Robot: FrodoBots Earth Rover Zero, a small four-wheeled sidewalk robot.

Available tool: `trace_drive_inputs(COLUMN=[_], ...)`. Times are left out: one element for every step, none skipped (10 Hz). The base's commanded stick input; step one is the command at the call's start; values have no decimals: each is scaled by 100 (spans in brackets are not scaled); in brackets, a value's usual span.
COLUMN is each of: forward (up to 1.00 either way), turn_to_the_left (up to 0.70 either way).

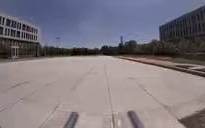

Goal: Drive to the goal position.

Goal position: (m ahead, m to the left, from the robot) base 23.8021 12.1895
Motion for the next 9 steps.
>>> trace_drive_inputs(forward=[70, 70, 70, 70, 70, 70, 70, 70, 70], turn_to_the_left=[0, 0, 0, 0, 0, 0, 0, 0, 0])
